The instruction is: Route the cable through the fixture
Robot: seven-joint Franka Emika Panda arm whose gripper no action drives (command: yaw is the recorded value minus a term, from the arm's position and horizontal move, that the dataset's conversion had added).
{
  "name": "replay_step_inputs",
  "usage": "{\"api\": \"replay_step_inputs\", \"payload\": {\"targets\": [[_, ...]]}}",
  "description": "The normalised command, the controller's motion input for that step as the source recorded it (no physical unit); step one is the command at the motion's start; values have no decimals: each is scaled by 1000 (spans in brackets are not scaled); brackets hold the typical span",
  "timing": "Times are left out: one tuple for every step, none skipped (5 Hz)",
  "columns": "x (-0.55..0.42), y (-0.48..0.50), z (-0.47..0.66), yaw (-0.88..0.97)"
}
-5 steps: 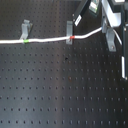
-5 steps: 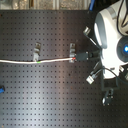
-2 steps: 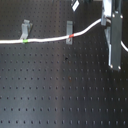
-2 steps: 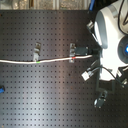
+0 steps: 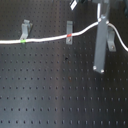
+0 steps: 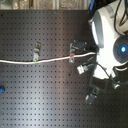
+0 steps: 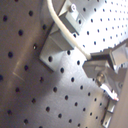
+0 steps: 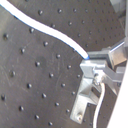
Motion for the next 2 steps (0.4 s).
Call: {"api": "replay_step_inputs", "payload": {"targets": [[-81,149,150,631],[-60,186,318,471]]}}
